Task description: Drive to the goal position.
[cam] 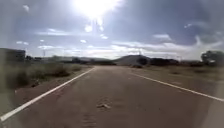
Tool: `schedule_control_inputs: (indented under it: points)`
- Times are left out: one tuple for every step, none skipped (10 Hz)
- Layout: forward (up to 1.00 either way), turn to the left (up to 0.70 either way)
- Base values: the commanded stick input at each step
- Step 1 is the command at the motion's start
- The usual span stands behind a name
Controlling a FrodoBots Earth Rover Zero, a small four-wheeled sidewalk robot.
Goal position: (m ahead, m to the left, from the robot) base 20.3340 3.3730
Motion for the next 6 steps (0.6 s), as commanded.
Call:
schedule_control_inputs:
  points:
    - [1.0,0.0]
    - [1.0,0.0]
    - [1.0,0.0]
    - [1.0,0.0]
    - [1.0,0.0]
    - [1.0,0.0]
